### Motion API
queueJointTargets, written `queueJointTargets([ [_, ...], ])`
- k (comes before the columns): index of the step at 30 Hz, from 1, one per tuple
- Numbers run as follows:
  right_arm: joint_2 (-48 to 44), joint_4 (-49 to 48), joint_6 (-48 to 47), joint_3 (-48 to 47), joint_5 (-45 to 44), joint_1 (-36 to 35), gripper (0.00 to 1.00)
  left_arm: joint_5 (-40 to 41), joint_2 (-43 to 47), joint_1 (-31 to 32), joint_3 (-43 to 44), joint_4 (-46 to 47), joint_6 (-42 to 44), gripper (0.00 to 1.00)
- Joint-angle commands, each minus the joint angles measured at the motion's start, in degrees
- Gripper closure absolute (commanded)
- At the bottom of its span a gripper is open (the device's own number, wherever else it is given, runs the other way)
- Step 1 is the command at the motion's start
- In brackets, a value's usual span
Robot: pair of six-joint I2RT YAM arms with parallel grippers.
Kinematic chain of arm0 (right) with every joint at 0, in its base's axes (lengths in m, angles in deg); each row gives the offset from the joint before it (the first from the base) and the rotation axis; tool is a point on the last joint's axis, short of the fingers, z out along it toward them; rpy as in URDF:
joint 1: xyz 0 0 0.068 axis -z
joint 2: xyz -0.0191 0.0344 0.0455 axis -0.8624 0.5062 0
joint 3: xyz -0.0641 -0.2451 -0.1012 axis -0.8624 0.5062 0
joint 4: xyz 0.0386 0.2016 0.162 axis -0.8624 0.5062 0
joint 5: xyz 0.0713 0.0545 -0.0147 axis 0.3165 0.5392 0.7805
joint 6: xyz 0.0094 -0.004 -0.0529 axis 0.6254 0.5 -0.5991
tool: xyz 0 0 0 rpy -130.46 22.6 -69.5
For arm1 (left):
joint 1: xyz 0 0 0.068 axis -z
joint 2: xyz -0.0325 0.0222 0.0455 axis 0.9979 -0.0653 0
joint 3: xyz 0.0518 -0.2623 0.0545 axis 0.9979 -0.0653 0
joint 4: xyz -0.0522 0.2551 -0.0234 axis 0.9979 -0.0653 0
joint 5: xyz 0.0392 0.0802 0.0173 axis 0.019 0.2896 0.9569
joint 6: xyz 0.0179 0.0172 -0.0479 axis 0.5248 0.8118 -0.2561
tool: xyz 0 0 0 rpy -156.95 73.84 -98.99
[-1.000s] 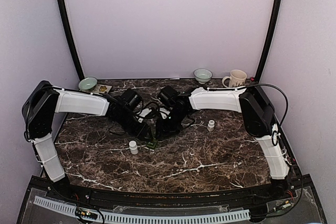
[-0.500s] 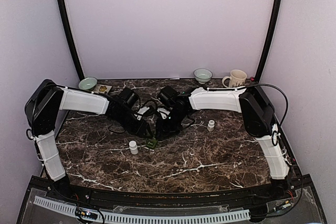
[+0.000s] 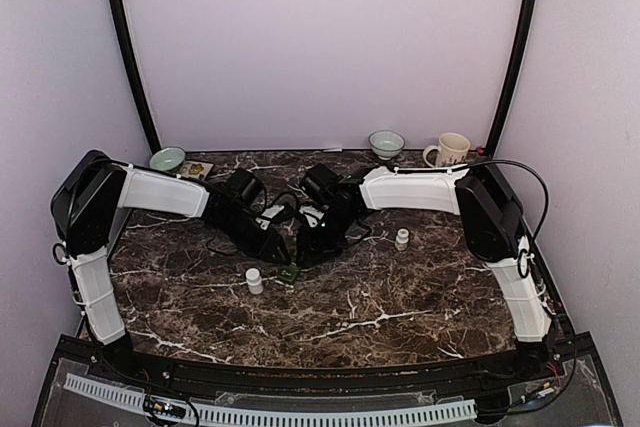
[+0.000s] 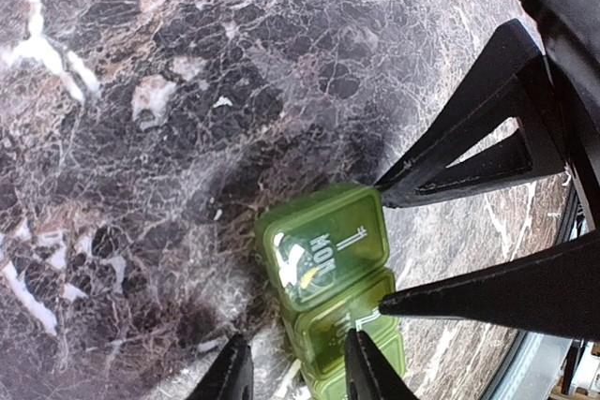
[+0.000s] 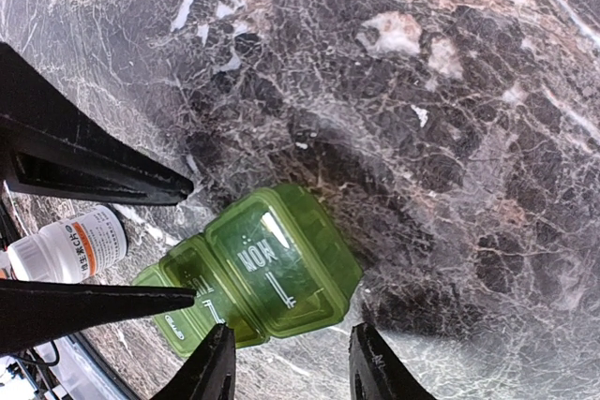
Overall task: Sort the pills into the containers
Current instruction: Close the lid of the pill container in the compartment of the pill container.
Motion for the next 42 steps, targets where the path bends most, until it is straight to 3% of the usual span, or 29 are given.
queueJointTargets([
  [1,1.23,0.39,-0.39,-0.72,0.51,-0.63,0.58,0.28,-1.24,-0.27,-0.12,-0.72,0.70,0.66],
  [19,1.85,0.38,-0.46,-0.90,0.75,-0.63,0.58,-0.03,-2.95,-0.14,-2.93,0.13,0.35,0.74],
  [27,-0.10,-0.67,-1.09,-0.89,0.43,-0.46,0.57,0.71,0.27,-0.18,0.48,-1.49,-0.08,0.59],
  [42,-5.44,-5.72,0.46,3.60,1.08,1.15,0.52,-3.68,2.09,-0.16,1.61,-2.11,-4.31,0.60],
])
